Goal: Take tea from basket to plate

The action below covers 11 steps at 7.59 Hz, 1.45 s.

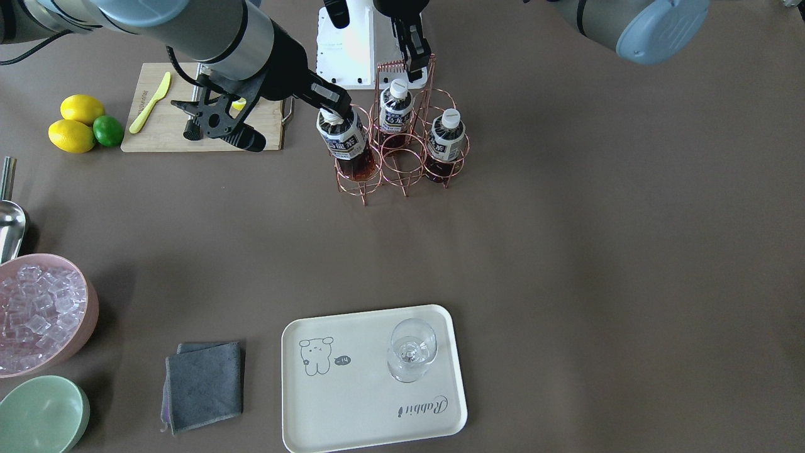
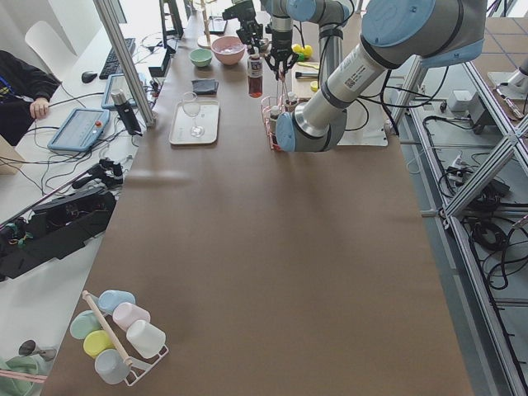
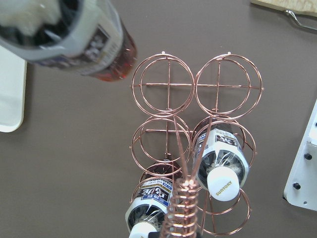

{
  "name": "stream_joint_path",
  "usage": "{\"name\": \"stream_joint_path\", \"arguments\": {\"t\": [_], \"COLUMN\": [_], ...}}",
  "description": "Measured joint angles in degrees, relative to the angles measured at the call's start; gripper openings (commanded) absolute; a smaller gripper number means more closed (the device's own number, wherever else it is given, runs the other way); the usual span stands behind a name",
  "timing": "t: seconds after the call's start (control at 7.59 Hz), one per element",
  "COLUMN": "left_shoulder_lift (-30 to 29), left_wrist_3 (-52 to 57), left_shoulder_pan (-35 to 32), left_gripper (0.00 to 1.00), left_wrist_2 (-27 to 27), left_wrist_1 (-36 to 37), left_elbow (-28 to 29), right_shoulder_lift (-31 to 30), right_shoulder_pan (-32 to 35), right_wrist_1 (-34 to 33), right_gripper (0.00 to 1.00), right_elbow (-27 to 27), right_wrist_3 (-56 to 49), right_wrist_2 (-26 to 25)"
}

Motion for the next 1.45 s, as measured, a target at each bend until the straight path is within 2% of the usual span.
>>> {"name": "stream_joint_path", "arguments": {"t": [0.13, 0.53, 1.19, 1.45], "left_shoulder_lift": [-0.06, -0.26, -0.62, -1.22], "left_wrist_3": [0.21, 0.34, 2.29, 4.11], "left_shoulder_pan": [-0.06, -0.08, -1.54, -4.34], "left_gripper": [0.0, 0.0, 0.0, 0.0], "left_wrist_2": [-0.03, -0.05, -0.24, -1.53], "left_wrist_1": [0.16, 0.41, 2.02, 3.7], "left_elbow": [-0.06, 0.05, -0.64, -1.14], "right_shoulder_lift": [1.74, 10.89, 12.47, 12.66], "right_shoulder_pan": [1.79, 5.82, 8.26, 8.43], "right_wrist_1": [-0.05, 0.0, 0.33, 0.77], "right_gripper": [0.0, 0.0, 0.0, 0.0], "right_elbow": [-2.17, -18.24, -33.27, -36.99], "right_wrist_3": [-0.23, -7.1, -23.68, -26.73], "right_wrist_2": [0.7, 1.49, 1.11, 0.83]}}
